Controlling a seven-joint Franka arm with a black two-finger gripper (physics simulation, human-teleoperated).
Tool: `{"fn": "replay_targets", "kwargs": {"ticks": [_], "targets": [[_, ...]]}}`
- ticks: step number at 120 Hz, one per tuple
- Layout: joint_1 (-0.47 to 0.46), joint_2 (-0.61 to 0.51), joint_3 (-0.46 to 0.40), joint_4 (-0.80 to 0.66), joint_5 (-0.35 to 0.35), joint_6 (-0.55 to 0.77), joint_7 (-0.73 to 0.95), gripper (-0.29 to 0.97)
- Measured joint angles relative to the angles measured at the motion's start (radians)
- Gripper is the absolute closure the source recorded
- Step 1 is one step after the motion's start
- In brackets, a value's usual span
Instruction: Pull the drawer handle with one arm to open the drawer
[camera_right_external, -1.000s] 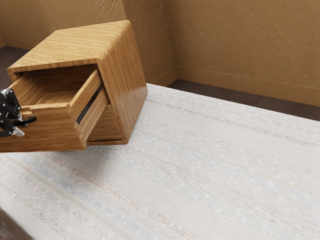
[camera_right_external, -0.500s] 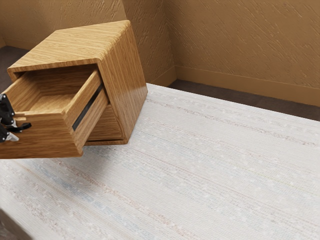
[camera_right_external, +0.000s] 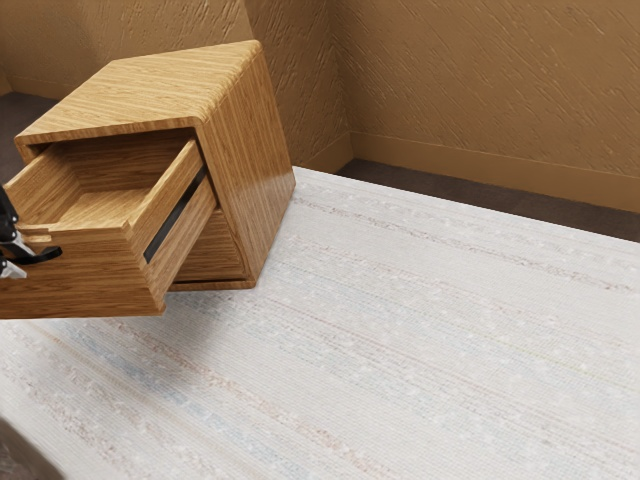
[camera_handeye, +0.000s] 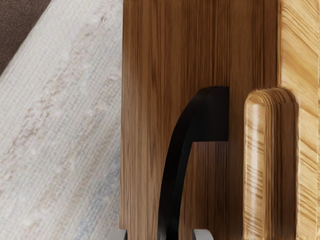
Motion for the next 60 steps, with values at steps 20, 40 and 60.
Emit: {"fn": "replay_targets", "kwargs": {"ticks": [20,40,60], "targets": [[-0.001,-0.018,-0.008,0.049,0.022,-0.023,0.002,0.58],[0.001,0.067,-0.03,0.329,0.026,-0.18,0.004,0.44],[-0.194,0.252,-0.134,0.641,0.0,-0.441,0.005,0.2]]}}
